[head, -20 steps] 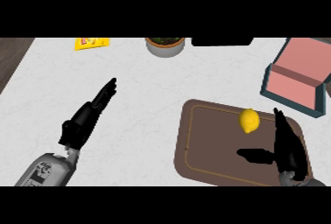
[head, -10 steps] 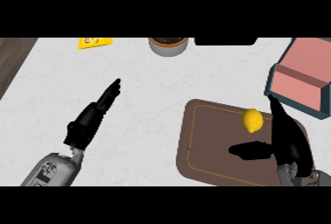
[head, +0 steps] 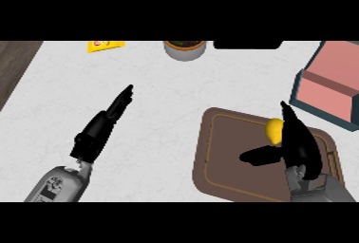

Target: Pick the lemon from the tray and place it in the cardboard box

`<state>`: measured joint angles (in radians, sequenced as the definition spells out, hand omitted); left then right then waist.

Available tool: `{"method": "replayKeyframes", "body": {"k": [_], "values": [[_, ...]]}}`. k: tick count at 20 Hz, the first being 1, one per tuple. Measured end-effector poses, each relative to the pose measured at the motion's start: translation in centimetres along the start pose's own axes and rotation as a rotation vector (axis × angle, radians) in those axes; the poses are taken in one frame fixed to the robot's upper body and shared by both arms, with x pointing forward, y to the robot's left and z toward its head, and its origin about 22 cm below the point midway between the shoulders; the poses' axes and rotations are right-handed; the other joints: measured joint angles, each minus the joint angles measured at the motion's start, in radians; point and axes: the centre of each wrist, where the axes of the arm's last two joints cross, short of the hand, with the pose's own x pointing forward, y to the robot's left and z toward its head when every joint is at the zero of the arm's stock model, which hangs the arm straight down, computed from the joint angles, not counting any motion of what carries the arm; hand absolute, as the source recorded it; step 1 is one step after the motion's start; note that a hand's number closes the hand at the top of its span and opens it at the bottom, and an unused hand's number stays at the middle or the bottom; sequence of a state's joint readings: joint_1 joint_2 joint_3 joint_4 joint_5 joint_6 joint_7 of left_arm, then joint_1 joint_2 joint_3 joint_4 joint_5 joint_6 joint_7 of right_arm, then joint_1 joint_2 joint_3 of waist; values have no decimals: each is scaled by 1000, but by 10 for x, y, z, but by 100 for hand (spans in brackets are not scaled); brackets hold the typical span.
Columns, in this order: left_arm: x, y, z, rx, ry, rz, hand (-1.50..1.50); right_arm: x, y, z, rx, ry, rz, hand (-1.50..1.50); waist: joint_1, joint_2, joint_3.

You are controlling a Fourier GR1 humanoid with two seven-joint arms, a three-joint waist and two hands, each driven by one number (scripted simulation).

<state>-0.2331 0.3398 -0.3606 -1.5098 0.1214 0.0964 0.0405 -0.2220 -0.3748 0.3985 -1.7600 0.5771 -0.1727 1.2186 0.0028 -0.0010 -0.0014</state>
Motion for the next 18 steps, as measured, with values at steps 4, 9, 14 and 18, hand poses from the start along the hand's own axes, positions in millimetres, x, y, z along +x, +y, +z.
{"method": "replayKeyframes", "body": {"k": [4, 9, 14, 18], "values": [[5, -5, -1, -1, 0, 6, 0, -10, 5, -11, 6, 43, 5, -150, -2, 0, 1], [7, 5, 2, 1, -2, 8, 0, -14, 18, -16, -16, 53, 26, -150, -1, 1, 1], [0, 6, 1, 1, 2, 10, 0, -10, 24, -21, -14, 69, 37, -150, -2, 1, 1], [-1, -2, -1, 1, 0, 10, 0, -8, 26, -22, 12, 79, 34, -150, -3, 1, 1]]}}
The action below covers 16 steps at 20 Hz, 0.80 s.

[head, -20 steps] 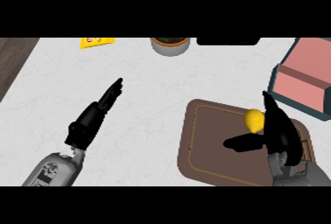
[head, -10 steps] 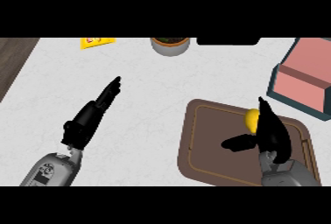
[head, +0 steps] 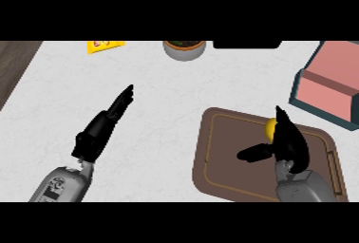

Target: Pick the lemon from the tray and place it in the cardboard box

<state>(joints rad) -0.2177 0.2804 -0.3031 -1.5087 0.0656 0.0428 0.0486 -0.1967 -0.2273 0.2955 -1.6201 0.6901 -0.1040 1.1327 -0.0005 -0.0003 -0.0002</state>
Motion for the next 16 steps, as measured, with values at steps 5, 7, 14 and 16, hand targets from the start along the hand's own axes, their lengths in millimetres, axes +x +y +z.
{"method": "replayKeyframes", "body": {"k": [5, 7, 14, 16], "values": [[2, 6, 4, -2, -2, -2, 0, -8, 7, -6, 39, 36, 15, -150, 1, -1, 0], [3, 5, 2, 1, -2, 2, 0, -8, 14, -9, 49, 49, 24, -150, 1, -1, -1], [2, 7, 1, 3, -2, -4, 0, -8, 23, -17, 60, 70, 37, -150, 1, -5, -7], [1, 3, 0, 2, -4, -3, 0, -8, 25, -15, 60, 70, 48, -150, 0, -6, -7]]}}
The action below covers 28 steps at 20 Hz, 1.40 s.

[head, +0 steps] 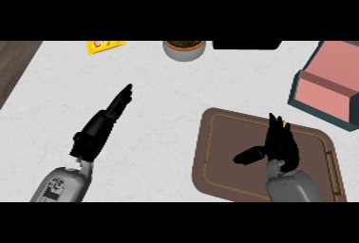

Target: Pick the lemon from the tray and place it in the cardboard box

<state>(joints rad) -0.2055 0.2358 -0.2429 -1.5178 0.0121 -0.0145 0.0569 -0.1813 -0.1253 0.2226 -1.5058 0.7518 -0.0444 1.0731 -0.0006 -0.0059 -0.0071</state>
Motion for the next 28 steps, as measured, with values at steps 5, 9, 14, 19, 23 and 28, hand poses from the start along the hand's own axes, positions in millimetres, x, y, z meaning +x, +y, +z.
{"method": "replayKeyframes", "body": {"k": [5, 9, 14, 19, 23, 28], "values": [[-1, 5, -1, -3, 0, 1, 0, -4, 5, -8, -14, 30, 30, -150, 0, -3, -3], [4, 4, -2, -3, 0, 9, 0, -8, 4, -16, -27, 42, 34, 150, 0, -7, -10], [5, 2, -5, -5, 0, 8, 0, -9, 5, -19, -43, 31, 63, 150, -1, -10, -14], [-5, 10, 1, -4, 7, 10, 0, -11, 3, -22, -103, 23, 109, 150, -1, -9, -13], [-2, 9, -1, -14, 3, 6, 0, -21, -9, -28, -155, -111, 220, 150, 1, -6, -8], [0, 3, -3, -20, 1, 9, 0, -32, -33, -41, -229, -367, 372, 150, 5, 1, 1]]}}
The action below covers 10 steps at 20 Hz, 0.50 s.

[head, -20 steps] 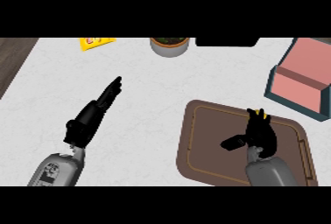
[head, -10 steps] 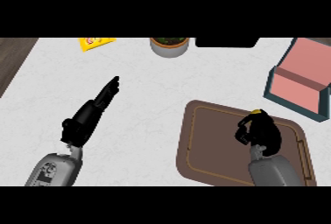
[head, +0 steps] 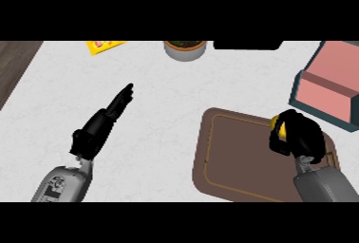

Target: Pick the lemon from the tray and place it in the cardboard box

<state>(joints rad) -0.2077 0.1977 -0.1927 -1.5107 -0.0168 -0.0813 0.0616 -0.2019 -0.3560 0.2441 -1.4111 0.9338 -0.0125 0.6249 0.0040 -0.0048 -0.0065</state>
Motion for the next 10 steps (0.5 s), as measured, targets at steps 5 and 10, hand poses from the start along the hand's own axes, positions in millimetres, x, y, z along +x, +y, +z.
{"method": "replayKeyframes", "body": {"k": [5, 10], "values": [[4, -2, 5, 7, 0, -8, 0, -19, -26, -5, -149, -94, 65, 150, -4, 2, 5], [2, 1, 4, 26, 9, -8, 0, -9, -70, 18, -245, -164, 40, 150, -12, 1, 5]]}}
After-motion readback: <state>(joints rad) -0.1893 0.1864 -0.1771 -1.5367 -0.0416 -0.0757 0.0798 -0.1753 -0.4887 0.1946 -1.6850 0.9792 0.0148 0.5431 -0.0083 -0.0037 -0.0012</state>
